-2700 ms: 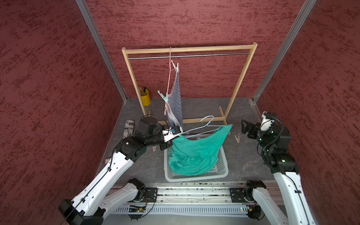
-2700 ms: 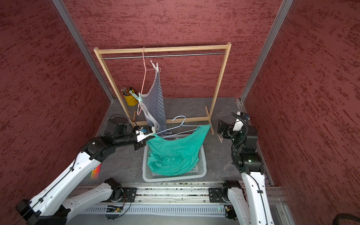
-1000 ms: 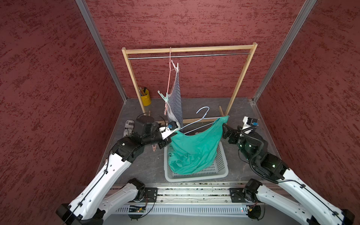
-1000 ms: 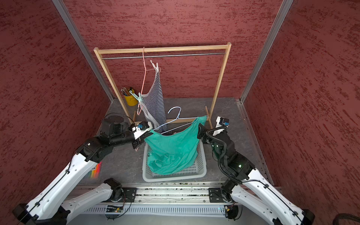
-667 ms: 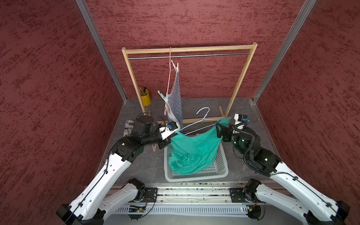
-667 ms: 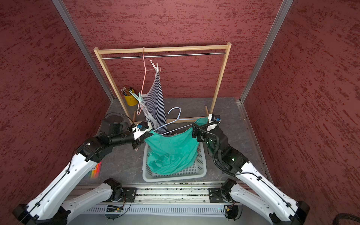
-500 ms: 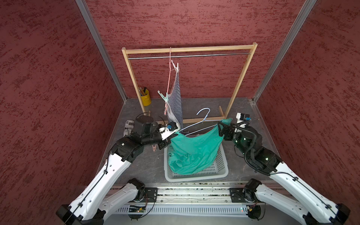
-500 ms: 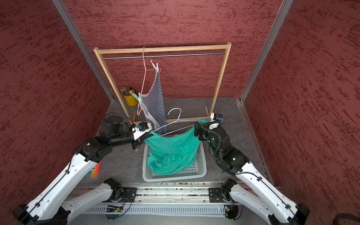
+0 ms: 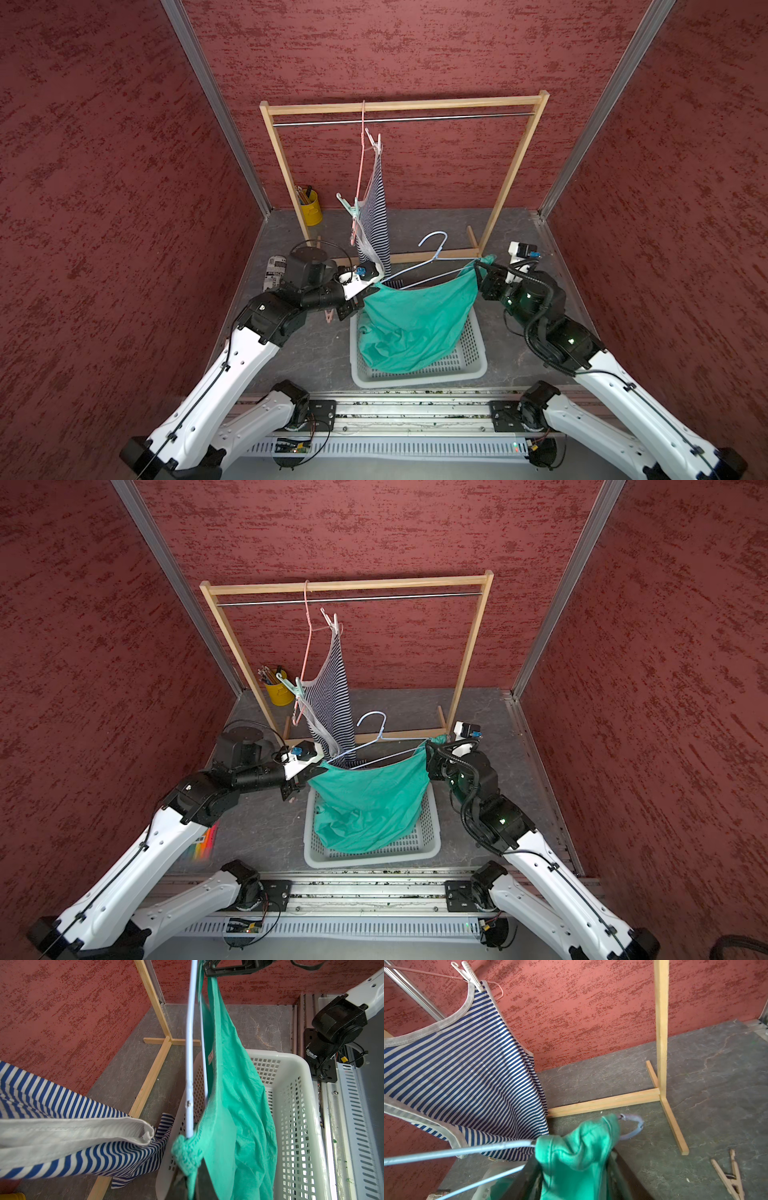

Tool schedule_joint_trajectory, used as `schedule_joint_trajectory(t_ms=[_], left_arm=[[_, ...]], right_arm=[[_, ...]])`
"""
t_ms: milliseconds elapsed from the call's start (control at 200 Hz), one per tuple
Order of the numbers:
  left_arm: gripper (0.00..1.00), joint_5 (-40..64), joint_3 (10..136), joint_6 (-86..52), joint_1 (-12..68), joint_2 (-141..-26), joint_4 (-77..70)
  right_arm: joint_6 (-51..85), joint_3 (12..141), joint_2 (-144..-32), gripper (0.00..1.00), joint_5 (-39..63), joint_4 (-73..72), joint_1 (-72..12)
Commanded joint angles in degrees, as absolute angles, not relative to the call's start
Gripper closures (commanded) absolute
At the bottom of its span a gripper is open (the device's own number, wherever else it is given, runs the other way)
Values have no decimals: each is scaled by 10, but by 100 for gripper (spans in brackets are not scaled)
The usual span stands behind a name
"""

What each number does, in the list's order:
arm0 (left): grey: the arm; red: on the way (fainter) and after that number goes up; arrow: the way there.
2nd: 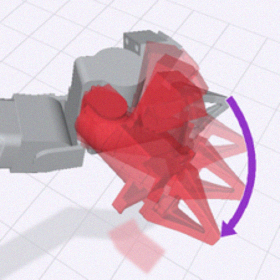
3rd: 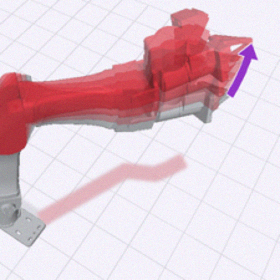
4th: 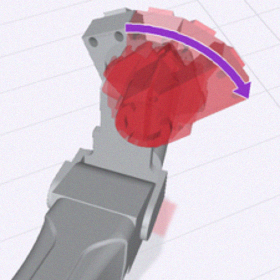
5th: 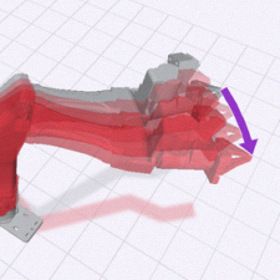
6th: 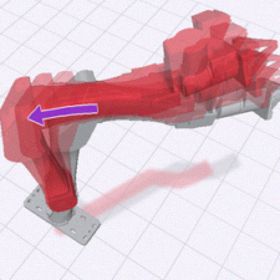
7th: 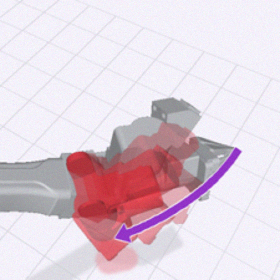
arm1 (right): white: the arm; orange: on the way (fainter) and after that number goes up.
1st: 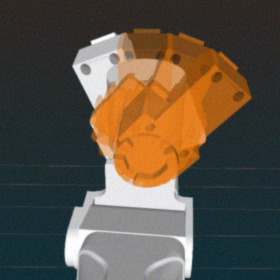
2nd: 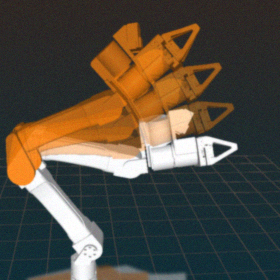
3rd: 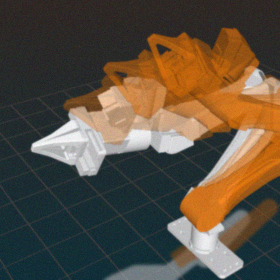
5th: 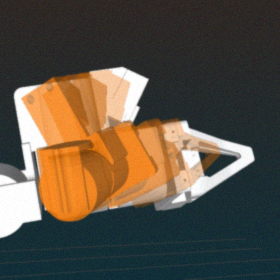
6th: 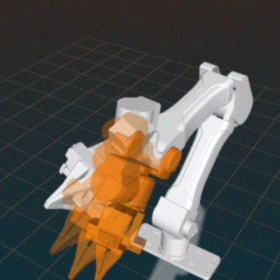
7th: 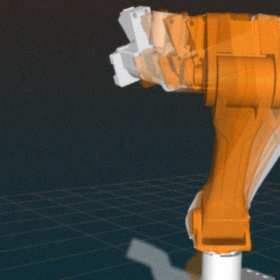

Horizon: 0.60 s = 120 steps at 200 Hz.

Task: Remove the clothespins securing tank tops to the hanger
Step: Remove the tank top from the hanger.

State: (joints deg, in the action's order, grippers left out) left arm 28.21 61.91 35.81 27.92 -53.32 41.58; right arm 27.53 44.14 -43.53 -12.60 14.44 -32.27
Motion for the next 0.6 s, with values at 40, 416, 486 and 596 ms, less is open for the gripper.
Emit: schedule_joint_trajectory(t_ms=[40,416,486,596], left_arm=[[100,285,629,360,276,-529,409],[100,281,618,364,271,-512,415],[100,282,616,365,270,-508,416],[100,280,611,363,266,-498,412]], right_arm=[[272,437,-428,80,-117,134,-310],[263,435,-412,92,-110,157,-253],[265,431,-408,92,-111,161,-246],[268,426,-402,92,-115,170,-236]])
